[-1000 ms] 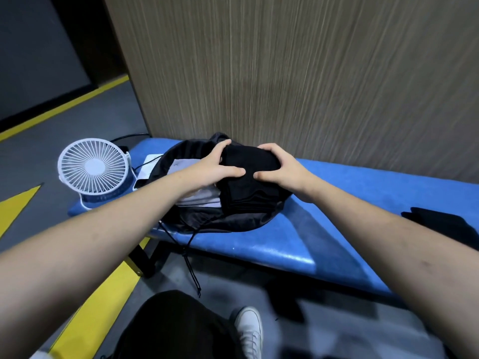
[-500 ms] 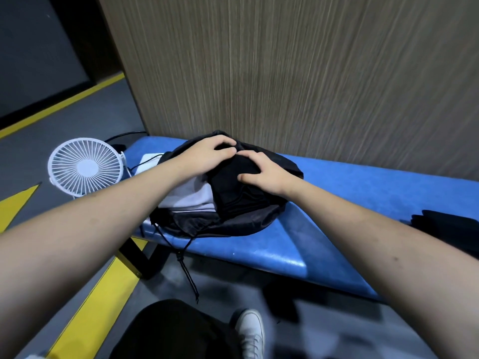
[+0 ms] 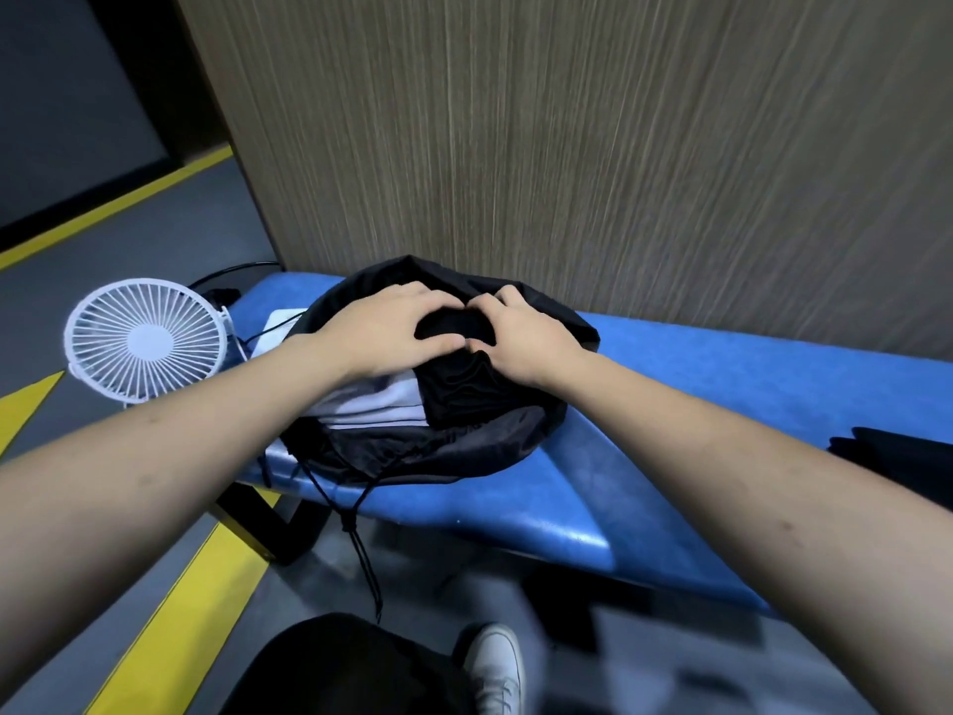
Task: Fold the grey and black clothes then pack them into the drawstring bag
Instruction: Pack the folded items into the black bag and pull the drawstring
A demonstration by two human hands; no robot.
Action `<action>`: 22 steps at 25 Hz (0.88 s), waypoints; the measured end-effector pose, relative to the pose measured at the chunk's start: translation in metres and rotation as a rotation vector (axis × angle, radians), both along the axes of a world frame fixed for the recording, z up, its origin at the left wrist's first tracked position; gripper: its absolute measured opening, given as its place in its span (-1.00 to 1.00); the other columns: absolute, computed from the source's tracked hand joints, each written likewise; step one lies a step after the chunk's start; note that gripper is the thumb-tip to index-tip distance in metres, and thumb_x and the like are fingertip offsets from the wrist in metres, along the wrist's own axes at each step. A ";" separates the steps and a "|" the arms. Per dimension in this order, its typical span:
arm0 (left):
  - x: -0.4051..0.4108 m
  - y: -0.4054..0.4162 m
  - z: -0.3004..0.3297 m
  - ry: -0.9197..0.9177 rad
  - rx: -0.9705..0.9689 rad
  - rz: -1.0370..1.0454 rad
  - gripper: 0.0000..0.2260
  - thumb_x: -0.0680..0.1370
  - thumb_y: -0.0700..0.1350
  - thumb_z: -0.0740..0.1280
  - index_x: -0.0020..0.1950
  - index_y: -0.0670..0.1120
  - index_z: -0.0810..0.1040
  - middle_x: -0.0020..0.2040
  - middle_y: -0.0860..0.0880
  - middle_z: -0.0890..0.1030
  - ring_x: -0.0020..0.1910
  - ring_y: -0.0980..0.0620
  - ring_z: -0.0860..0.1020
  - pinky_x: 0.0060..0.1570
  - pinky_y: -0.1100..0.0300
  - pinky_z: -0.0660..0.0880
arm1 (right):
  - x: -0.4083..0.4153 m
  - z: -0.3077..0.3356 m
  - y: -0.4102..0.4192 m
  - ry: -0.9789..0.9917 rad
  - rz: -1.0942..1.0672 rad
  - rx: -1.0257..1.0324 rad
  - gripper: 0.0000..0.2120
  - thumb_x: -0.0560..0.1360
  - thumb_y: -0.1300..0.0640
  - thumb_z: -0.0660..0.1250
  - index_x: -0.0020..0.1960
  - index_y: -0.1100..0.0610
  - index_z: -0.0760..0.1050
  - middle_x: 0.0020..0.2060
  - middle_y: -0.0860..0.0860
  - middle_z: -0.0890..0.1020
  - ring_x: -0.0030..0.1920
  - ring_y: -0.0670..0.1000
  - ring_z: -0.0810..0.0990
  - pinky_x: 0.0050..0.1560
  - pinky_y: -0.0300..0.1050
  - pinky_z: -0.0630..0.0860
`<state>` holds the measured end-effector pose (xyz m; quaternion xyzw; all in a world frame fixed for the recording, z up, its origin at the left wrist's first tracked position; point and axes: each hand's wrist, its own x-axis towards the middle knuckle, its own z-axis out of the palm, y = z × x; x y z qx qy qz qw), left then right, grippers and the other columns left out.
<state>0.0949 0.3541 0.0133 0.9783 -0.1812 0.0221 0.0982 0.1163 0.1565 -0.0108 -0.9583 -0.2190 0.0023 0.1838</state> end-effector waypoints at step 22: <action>-0.034 -0.045 0.000 0.225 0.544 -0.054 -0.20 0.58 0.32 0.16 0.63 -0.01 -0.15 0.64 -0.07 -0.18 0.61 -0.03 -0.14 0.56 -0.04 -0.10 | -0.070 0.025 -0.067 0.214 0.243 -0.573 -0.77 0.44 -0.02 0.31 0.07 -0.13 0.60 -0.17 -0.11 0.63 -0.07 -0.02 0.55 0.05 -0.12 0.42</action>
